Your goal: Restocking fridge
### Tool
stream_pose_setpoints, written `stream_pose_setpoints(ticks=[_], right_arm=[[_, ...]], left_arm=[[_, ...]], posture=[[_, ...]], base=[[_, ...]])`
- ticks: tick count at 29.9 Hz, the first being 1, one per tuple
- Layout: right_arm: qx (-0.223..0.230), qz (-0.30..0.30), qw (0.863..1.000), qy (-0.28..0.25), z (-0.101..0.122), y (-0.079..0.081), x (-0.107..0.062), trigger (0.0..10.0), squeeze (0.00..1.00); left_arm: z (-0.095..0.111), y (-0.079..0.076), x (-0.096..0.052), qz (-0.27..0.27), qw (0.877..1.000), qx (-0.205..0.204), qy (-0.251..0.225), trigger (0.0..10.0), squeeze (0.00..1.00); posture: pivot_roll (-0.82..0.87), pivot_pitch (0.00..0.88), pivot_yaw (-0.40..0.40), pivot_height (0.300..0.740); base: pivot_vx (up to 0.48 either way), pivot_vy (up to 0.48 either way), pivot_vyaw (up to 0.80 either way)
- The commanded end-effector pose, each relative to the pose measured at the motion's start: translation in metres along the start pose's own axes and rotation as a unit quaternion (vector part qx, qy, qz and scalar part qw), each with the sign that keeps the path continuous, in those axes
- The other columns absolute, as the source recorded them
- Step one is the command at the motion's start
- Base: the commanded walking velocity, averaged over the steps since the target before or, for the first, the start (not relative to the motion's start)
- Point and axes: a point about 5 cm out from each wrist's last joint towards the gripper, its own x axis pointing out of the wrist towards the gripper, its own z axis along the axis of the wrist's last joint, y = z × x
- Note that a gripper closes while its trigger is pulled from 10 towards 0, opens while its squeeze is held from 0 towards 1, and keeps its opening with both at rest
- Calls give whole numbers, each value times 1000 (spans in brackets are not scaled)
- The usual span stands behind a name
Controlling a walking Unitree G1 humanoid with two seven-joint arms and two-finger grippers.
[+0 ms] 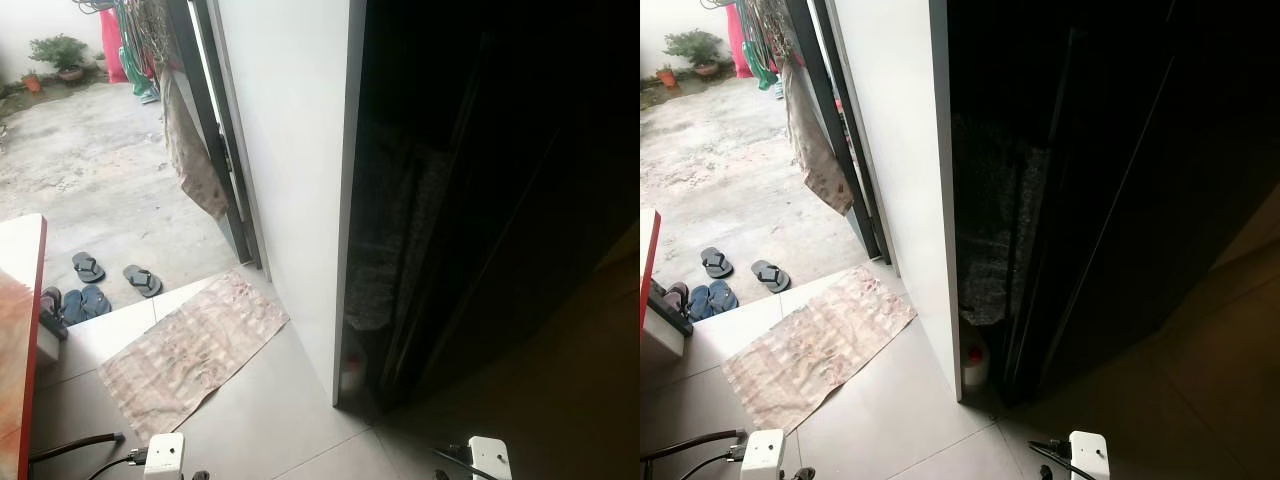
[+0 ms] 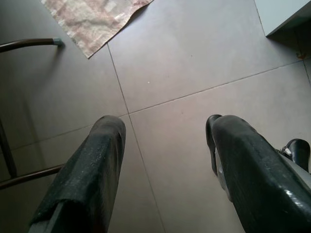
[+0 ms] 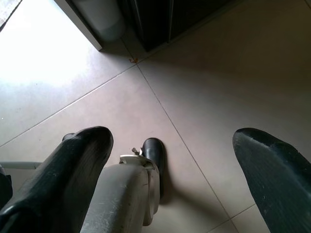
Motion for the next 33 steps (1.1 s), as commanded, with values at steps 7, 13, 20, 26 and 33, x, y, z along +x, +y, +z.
stream_pose_setpoints(ticks=[7, 13, 20, 26, 33], right_arm=[[2, -3, 1000, 8, -3, -1, 0, 10000, 0], [24, 5, 1000, 2, -4, 0, -1, 10000, 0], [24, 8, 1000, 2, -3, 1, -1, 10000, 0], [21, 9, 1000, 2, -3, 1, -1, 10000, 0], [18, 9, 1000, -1, -2, 1, 0, 10000, 0]], left_arm=[[-6, 2, -1, 3, 1000, -4, 13, 10000, 0], [-30, 14, -9, 2, 999, -1, 48, 10000, 0], [-31, 16, -9, 4, 999, -2, 50, 10000, 0], [-35, 21, -11, 6, 999, -4, 52, 10000, 0], [-37, 24, -12, 7, 999, -5, 54, 10000, 0]], posture=[[-84, 12, 55, 740], [-84, 47, 58, 740], [-83, 48, 57, 740], [-81, 49, 55, 740], [-82, 49, 56, 740]], base=[[0, 0, 0], [0, 0, 0], [0, 0, 0], [0, 0, 0], [0, 0, 0]])
